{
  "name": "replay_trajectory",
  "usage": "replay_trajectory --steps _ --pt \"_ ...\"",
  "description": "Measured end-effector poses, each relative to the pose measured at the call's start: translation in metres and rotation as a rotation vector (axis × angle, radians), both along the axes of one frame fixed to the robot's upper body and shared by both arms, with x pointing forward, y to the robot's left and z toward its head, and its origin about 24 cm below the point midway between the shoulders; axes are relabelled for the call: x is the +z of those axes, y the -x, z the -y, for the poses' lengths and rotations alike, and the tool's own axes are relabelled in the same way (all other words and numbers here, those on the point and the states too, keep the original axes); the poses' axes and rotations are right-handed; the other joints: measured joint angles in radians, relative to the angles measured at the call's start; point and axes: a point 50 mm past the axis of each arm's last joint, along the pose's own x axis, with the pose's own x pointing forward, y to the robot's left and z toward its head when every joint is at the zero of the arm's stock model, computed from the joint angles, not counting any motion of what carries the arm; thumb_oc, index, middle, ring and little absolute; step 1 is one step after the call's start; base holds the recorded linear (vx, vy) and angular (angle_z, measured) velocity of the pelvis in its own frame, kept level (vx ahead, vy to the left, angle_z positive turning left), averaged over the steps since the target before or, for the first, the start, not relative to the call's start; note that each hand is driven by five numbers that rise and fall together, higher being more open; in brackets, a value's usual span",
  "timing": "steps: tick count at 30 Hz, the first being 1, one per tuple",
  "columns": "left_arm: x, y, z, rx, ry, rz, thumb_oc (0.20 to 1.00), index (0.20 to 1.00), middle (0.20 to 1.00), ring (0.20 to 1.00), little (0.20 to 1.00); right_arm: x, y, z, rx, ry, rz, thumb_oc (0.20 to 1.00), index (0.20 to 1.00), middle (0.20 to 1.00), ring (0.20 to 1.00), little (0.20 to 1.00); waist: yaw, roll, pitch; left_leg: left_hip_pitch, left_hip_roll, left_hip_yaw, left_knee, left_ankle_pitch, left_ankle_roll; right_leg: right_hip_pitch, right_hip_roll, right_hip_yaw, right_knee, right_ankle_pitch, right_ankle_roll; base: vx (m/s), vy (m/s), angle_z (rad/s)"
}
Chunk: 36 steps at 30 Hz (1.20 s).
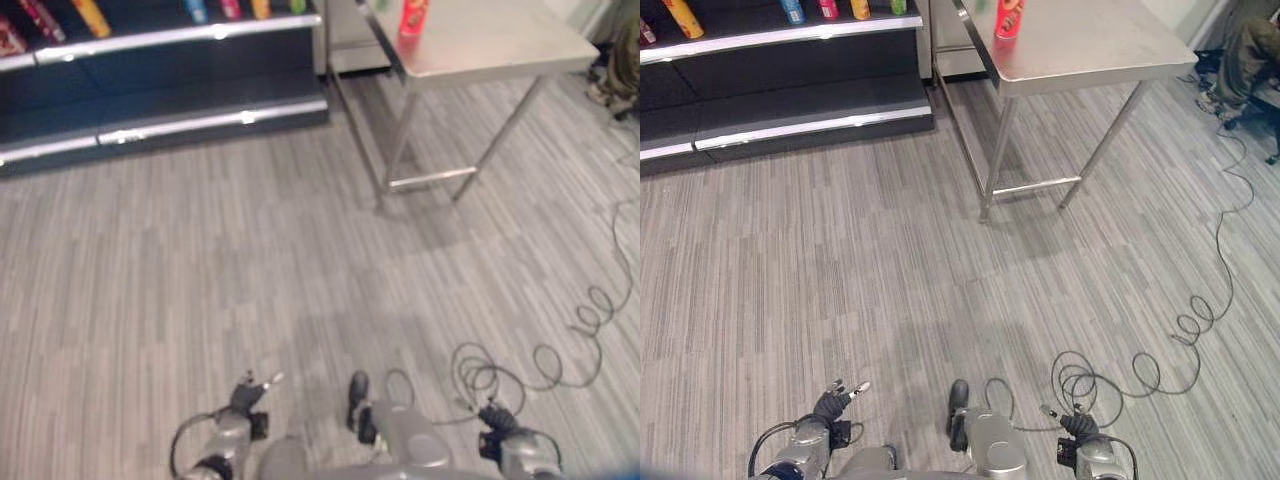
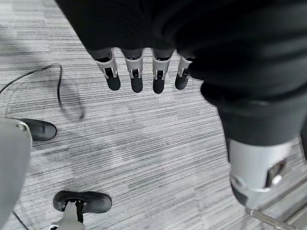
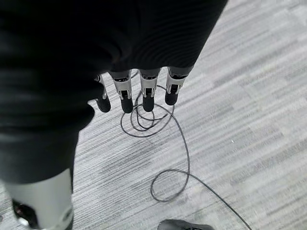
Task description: Put the goods on the table back onto the shelves and tidy them up.
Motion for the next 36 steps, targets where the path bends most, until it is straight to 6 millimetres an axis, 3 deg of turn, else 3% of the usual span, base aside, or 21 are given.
replay_trajectory --steps 1,3,4,5,7,9,12,13,14,15,17,19,20,22,23,26,27,29,30,34,36 --pt "0.000 0.001 0.000 -0.001 0.001 -0.003 1.000 1.000 1.000 1.000 1.000 -0.001 0.003 0.000 -0.005 -0.002 -0.004 1.000 1.000 1.000 1.000 1.000 -0.002 -0.004 -0.003 -0.032 -0.005 0.005 0.068 0.013 -0.021 0.018 0.002 -0.001 -0.020 0.028 -0.005 0.30 -0.158 -0.24" --pt "-0.005 0.013 0.001 0.012 0.009 -0.031 1.000 1.000 1.000 1.000 1.000 0.002 -0.003 0.001 0.000 0.000 0.027 1.000 1.000 1.000 1.000 1.000 0.014 0.031 -0.028 -0.076 -0.006 0.023 0.196 0.088 -0.057 0.058 0.026 0.016 -0.039 -0.017 -0.036 0.46 -0.267 -0.16" --pt "-0.003 0.011 0.001 0.017 0.012 -0.018 1.000 1.000 1.000 1.000 1.000 0.002 -0.003 0.001 -0.002 -0.001 0.023 1.000 1.000 1.000 1.000 1.000 0.019 0.031 -0.026 -0.109 0.013 0.072 0.277 0.140 -0.042 0.083 0.033 0.023 -0.058 -0.017 -0.052 0.52 -0.221 -0.15" --pt "-0.003 0.011 -0.001 0.023 0.009 -0.016 1.000 1.000 1.000 1.000 1.000 0.000 -0.001 -0.001 0.000 -0.004 0.016 1.000 1.000 1.000 1.000 1.000 0.030 0.026 -0.025 -0.154 0.042 0.146 0.399 0.242 0.001 0.126 0.038 0.026 -0.073 0.010 -0.068 0.40 -0.090 -0.30" --pt "-0.004 0.015 -0.005 0.039 0.006 -0.033 1.000 1.000 1.000 1.000 1.000 0.001 -0.006 -0.002 0.005 -0.004 0.019 1.000 1.000 1.000 1.000 1.000 0.046 0.002 -0.019 -0.185 0.056 0.210 0.441 0.204 0.076 0.187 0.037 0.059 -0.099 -0.009 -0.086 0.49 -0.026 -0.32" --pt "-0.002 0.012 -0.008 0.070 0.011 -0.008 1.000 1.000 1.000 1.000 1.000 0.005 -0.016 -0.004 0.026 0.000 0.041 1.000 1.000 1.000 1.000 1.000 0.070 -0.034 -0.009 -0.217 0.029 0.226 0.297 0.166 0.067 0.231 0.017 0.097 -0.122 -0.010 -0.076 0.35 0.054 -0.38" --pt "0.004 0.002 -0.012 0.072 0.008 0.041 1.000 1.000 1.000 1.000 1.000 0.007 -0.023 -0.008 0.041 -0.005 0.057 1.000 1.000 1.000 1.000 1.000 0.088 -0.049 0.003 -0.281 -0.003 0.240 -0.003 0.161 0.065 0.297 0.019 0.129 -0.190 -0.023 -0.035 0.42 0.117 -0.20" --pt "0.004 0.002 -0.009 0.067 0.013 0.041 1.000 1.000 1.000 1.000 1.000 0.007 -0.023 -0.005 0.042 0.001 0.053 1.000 1.000 1.000 1.000 1.000 0.104 -0.035 0.006 -0.269 -0.017 0.240 -0.227 0.191 0.067 0.315 0.027 0.132 -0.207 -0.016 -0.028 0.50 0.099 -0.39" --pt "0.002 0.006 -0.010 0.076 0.014 0.027 1.000 1.000 1.000 1.000 1.000 0.009 -0.027 -0.004 0.045 0.005 0.064 1.000 1.000 1.000 1.000 1.000 0.107 -0.022 0.013 -0.284 -0.037 0.234 -0.327 0.224 0.063 0.344 0.032 0.137 -0.219 -0.025 -0.021 0.49 0.083 -0.39" --pt "0.000 0.010 -0.010 0.081 0.011 0.009 1.000 1.000 1.000 1.000 1.000 0.009 -0.025 -0.004 0.044 0.007 0.056 1.000 1.000 1.000 1.000 1.000 0.106 -0.008 0.014 -0.301 -0.060 0.233 -0.391 0.251 0.066 0.370 0.035 0.142 -0.220 -0.056 0.009 0.48 0.110 -0.27" --pt "-0.005 0.019 -0.010 0.091 0.011 -0.034 1.000 1.000 1.000 1.000 1.000 0.006 -0.019 -0.001 0.040 0.017 0.025 1.000 1.000 1.000 1.000 1.000 0.124 0.009 0.012 -0.308 -0.091 0.218 -0.472 0.279 0.067 0.414 0.040 0.168 -0.220 -0.088 0.015 0.32 0.110 -0.40" --pt "-0.012 0.041 -0.010 0.104 0.009 -0.095 1.000 1.000 1.000 1.000 1.000 0.002 -0.008 0.001 0.034 0.017 -0.006 1.000 1.000 1.000 1.000 1.000 0.142 0.025 0.000 -0.297 -0.110 0.218 -0.416 0.279 0.108 0.468 0.038 0.220 -0.218 -0.131 0.034 0.50 0.279 -0.80" --pt "-0.014 0.051 -0.012 0.110 0.005 -0.125 1.000 1.000 1.000 1.000 1.000 0.000 -0.006 -0.002 0.041 0.014 -0.009 1.000 1.000 1.000 1.000 1.000 0.148 0.015 -0.010 -0.284 -0.125 0.217 -0.398 0.349 0.165 0.499 0.019 0.245 -0.217 -0.155 0.054 0.53 0.322 -0.67" --pt "-0.014 0.049 -0.012 0.104 0.001 -0.128 1.000 1.000 1.000 1.000 1.000 -0.006 0.007 -0.005 0.053 0.012 -0.058 1.000 1.000 1.000 1.000 1.000 0.146 -0.020 -0.026 -0.261 -0.167 0.217 -0.393 0.345 0.215 0.470 -0.031 0.240 -0.112 -0.182 0.092 0.40 0.244 -0.25" --pt "-0.013 0.048 -0.014 0.105 -0.005 -0.121 1.000 1.000 1.000 1.000 1.000 -0.007 0.008 -0.006 0.048 0.007 -0.067 1.000 1.000 1.000 1.000 1.000 0.152 -0.021 -0.027 -0.227 -0.172 0.217 -0.423 0.374 0.271 0.442 -0.049 0.243 -0.037 -0.216 0.116 0.35 0.235 -0.12" --pt "-0.007 0.029 -0.018 0.089 -0.019 -0.074 1.000 1.000 1.000 1.000 1.000 -0.010 0.015 -0.009 0.042 -0.007 -0.082 1.000 1.000 1.000 1.000 1.000 0.146 -0.032 -0.039 -0.127 -0.212 0.227 -0.450 0.303 0.272 0.325 -0.150 0.265 0.337 -0.186 0.188 0.22 0.221 -0.08" --pt "-0.006 0.027 -0.018 0.084 -0.022 -0.063 1.000 1.000 1.000 1.000 1.000 -0.010 0.015 -0.010 0.049 -0.010 -0.081 1.000 1.000 1.000 1.000 1.000 0.147 -0.031 -0.047 -0.108 -0.219 0.231 -0.465 0.303 0.272 0.283 -0.172 0.266 0.424 -0.188 0.196 0.17 0.209 0.04" --pt "-0.001 0.013 -0.019 0.075 -0.027 -0.021 1.000 1.000 1.000 1.000 1.000 -0.008 0.009 -0.015 0.065 -0.019 -0.056 1.000 1.000 1.000 1.000 1.000 0.144 -0.036 -0.056 -0.104 -0.245 0.236 -0.425 0.249 0.335 0.182 -0.235 0.301 0.603 -0.113 0.185 0.24 0.183 0.08" --pt "-0.001 0.013 -0.020 0.072 -0.033 -0.024 1.000 1.000 1.000 1.000 1.000 -0.008 0.006 -0.018 0.069 -0.027 -0.043 1.000 1.000 1.000 1.000 1.000 0.136 -0.034 -0.056 -0.090 -0.251 0.237 -0.425 0.243 0.342 0.148 -0.261 0.294 0.681 -0.112 0.173 0.22 0.098 0.14" --pt "-0.001 0.017 -0.022 0.075 -0.036 -0.033 1.000 1.000 1.000 1.000 1.000 -0.008 0.007 -0.020 0.069 -0.033 -0.046 1.000 1.000 1.000 1.000 1.000 0.127 0.013 -0.063 -0.044 -0.206 0.225 -0.444 0.218 0.351 0.112 -0.316 0.213 0.510 -0.113 0.176 0.22 0.016 -0.06" --pt "-0.002 0.023 -0.027 0.079 -0.049 -0.054 1.000 1.000 1.000 1.000 1.000 -0.009 0.009 -0.018 0.067 -0.031 -0.053 1.000 1.000 1.000 1.000 1.000 0.115 0.016 -0.061 -0.034 -0.167 0.216 -0.458 0.221 0.357 0.080 -0.271 0.190 0.327 -0.137 0.201 0.26 -0.035 -0.11"
